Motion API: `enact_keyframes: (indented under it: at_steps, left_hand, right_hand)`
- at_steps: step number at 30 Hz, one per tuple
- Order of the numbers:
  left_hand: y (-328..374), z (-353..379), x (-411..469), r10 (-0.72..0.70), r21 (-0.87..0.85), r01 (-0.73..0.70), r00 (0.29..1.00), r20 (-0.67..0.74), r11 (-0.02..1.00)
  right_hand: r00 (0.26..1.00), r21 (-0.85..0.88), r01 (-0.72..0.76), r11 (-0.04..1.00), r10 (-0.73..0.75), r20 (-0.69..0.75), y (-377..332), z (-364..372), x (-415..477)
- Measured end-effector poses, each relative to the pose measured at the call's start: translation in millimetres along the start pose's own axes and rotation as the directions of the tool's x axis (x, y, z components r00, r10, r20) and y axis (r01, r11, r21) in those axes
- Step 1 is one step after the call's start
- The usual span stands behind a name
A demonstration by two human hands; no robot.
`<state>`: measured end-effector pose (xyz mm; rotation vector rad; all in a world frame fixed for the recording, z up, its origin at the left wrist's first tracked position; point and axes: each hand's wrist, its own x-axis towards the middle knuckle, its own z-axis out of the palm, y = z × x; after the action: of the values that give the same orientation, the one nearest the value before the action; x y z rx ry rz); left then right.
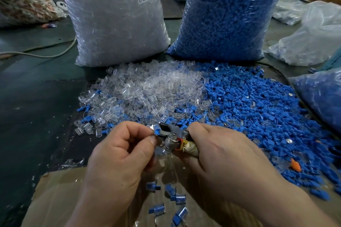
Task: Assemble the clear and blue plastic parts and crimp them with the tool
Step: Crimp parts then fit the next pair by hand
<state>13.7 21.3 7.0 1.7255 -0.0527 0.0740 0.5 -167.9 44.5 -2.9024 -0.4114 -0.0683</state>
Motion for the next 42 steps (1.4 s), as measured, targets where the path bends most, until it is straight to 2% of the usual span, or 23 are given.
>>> enact_keyframes:
  at_steps: [13,31,35,42]
  left_hand:
    - [3.5,0.8,0.4,0.028,0.041,-0.027,0.999,-0.028,0.999]
    - [6.2,2.4,-2.9,-0.015,0.009,0.015,1.0,-0.016,1.0]
    - [6.4,1.0,-3.2,-0.01,0.026,0.01,1.0,-0.004,1.0]
    - [5.9,3.8,-0.6,-0.024,0.1,0.032,0.996,-0.083,0.994]
  right_hand:
    - [1.0,0.022,0.0,1.0,-0.001,0.024,-4.4,-5.0,-0.4]
    - [0.997,0.035,-0.057,0.998,0.055,0.053,-5.0,-2.0,1.0]
    - [0.998,0.047,-0.062,0.997,0.061,0.024,-4.8,-1.2,-1.5]
    - [0.998,-0.065,-0.037,0.997,0.033,-0.062,-1.4,-0.6,0.1]
